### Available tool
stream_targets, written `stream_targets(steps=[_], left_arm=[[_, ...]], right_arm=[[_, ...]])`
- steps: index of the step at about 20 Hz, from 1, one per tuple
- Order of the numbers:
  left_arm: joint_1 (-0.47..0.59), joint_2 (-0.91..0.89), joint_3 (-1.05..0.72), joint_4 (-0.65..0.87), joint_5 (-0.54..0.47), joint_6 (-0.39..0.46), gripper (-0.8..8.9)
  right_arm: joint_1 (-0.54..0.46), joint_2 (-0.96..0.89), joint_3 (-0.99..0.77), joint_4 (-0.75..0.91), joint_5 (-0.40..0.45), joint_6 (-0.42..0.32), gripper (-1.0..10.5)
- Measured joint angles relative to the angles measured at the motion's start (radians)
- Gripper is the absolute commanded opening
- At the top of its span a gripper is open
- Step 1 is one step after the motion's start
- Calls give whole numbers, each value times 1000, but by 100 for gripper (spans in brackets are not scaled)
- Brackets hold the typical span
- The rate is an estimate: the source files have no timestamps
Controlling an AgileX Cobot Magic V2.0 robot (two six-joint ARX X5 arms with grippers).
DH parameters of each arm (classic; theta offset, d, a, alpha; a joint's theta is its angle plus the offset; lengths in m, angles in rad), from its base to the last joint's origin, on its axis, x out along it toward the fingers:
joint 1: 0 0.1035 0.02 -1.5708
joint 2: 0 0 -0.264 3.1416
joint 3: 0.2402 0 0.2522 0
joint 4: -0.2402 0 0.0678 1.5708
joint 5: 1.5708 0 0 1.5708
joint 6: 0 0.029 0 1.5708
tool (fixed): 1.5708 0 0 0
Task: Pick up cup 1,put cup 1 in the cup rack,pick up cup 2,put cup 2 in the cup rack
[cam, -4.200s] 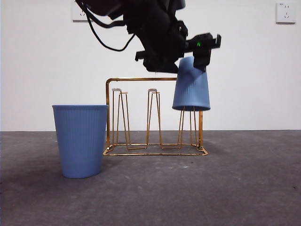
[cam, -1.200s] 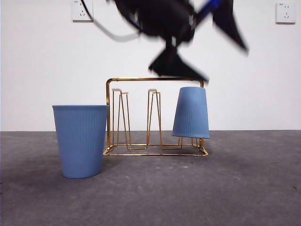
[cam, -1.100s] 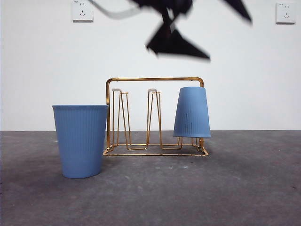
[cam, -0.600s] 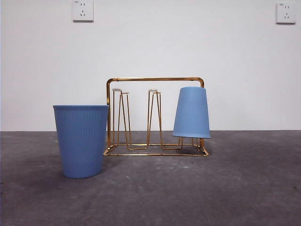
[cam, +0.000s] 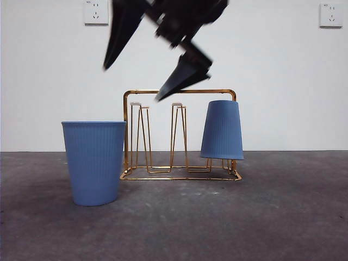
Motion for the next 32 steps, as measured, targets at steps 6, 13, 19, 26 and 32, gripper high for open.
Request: stream_targets(steps=[6, 13, 19, 26, 32], left_arm=[[0, 3, 0, -18, 0, -3, 436], [0, 4, 0, -18, 4, -7, 436], [0, 24, 0, 12, 5, -26, 436], [0, 73, 0, 142, 98, -42, 436], [0, 89, 0, 472, 370, -83, 440]], right_arm=[[45, 120, 0, 66, 127, 33, 497], [45, 193, 0, 138, 124, 77, -18], [47, 193, 0, 145, 72, 75, -13], [47, 82, -4, 55, 101, 25, -12], [23, -393, -4, -51, 334, -117, -12]])
